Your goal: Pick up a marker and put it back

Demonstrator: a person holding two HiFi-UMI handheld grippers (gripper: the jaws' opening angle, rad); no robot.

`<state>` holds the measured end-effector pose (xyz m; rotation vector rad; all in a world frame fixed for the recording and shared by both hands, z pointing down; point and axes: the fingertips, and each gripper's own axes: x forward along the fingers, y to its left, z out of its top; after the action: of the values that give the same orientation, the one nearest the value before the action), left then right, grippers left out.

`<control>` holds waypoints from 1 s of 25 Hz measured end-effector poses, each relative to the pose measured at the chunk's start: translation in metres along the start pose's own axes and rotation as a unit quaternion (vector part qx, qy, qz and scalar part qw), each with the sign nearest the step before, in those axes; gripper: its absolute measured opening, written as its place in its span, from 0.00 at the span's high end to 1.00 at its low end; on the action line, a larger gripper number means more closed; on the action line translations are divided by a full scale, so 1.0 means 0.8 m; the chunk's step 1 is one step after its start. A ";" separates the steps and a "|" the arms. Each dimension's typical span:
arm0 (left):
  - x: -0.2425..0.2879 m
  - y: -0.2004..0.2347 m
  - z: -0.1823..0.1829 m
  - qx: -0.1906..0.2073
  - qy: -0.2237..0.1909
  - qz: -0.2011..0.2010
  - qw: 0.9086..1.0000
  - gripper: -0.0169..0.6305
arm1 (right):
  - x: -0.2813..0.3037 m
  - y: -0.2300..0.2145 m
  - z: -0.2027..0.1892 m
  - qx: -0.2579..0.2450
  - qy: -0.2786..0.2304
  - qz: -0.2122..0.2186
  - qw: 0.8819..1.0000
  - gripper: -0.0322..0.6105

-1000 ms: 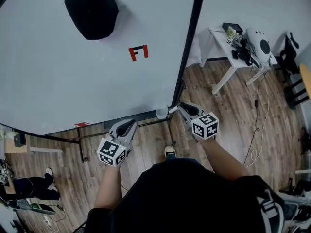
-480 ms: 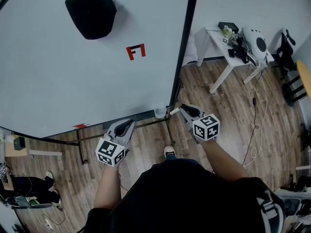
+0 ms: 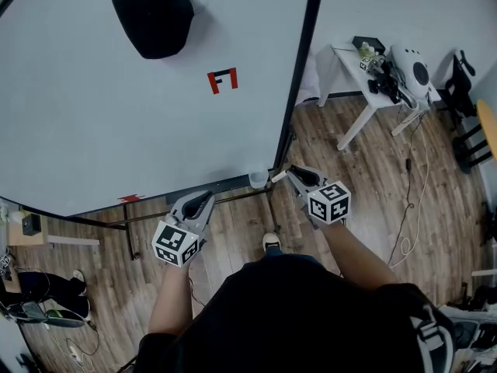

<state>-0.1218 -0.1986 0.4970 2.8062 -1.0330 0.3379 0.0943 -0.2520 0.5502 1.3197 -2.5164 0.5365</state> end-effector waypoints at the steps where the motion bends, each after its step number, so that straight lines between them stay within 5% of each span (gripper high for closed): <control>1: -0.001 0.002 0.000 -0.001 0.000 0.003 1.000 0.92 | 0.003 0.000 0.001 -0.001 0.001 0.002 1.000 0.85; 25: -0.012 0.053 -0.032 -0.046 0.035 0.079 0.995 0.92 | 0.127 -0.007 -0.051 -0.021 0.075 0.069 0.995 0.85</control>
<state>-0.1605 -0.2196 0.5217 2.6187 -1.2236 0.3922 0.0440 -0.3121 0.6273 1.0548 -2.4931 0.5851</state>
